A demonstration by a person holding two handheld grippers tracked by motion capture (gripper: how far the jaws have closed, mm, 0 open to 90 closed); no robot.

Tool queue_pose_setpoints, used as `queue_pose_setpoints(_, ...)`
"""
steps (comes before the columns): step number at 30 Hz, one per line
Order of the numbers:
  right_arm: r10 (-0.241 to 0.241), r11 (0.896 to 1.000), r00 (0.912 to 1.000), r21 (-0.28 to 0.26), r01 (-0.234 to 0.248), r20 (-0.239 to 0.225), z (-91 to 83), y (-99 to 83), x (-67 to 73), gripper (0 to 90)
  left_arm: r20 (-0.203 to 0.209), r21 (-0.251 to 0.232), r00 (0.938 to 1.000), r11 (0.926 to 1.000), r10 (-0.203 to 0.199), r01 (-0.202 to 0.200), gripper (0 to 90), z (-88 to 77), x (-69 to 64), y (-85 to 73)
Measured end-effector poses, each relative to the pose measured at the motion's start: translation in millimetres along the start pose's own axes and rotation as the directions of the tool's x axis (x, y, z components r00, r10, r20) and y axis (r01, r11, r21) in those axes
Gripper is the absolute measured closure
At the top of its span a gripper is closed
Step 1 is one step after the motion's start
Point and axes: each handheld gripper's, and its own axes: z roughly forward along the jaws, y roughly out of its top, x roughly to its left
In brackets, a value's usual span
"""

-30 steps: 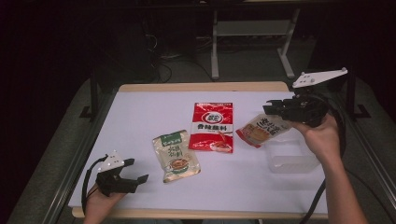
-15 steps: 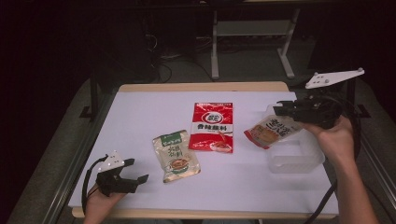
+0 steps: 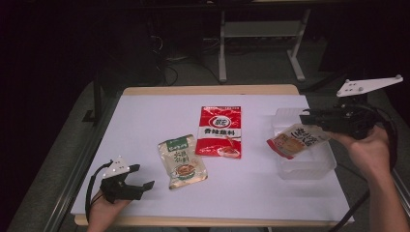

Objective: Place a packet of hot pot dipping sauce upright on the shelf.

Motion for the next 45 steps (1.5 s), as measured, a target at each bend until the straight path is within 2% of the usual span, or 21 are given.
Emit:
queue_pose_setpoints(7, 0.005, 1.000, 1.0000, 0.007, -0.005, -0.001, -8.5, -5.1, -1.2, 72.6, -0.001, 0.003, 1.0000, 1.0000, 0.001, -0.001, 15.3, 0.2, 0.1, 0.0)
queue_pose_setpoints(25, 0.023, 0.999, 0.9997, 0.031, -0.023, -0.005, -34.0, -32.3, -9.8, 72.5, 0.001, 0.019, 1.0000, 0.9998, -0.001, 0.001, 15.3, 3.1, -0.1, -0.4)
queue_pose_setpoints(33, 0.026, 0.998, 0.9996, 0.052, -0.026, -0.014, -36.7, -44.3, -14.9, 72.5, -0.002, 0.021, 1.0000, 0.9998, -0.001, 0.001, 15.3, 3.2, 0.0, -0.4)
queue_pose_setpoints(45, 0.065, 0.995, 0.9975, 0.073, -0.063, -0.027, -35.2, -63.2, -27.3, 72.5, -0.004, 0.023, 1.0000, 0.9997, -0.003, 0.003, 15.3, 3.6, 0.7, -0.8)
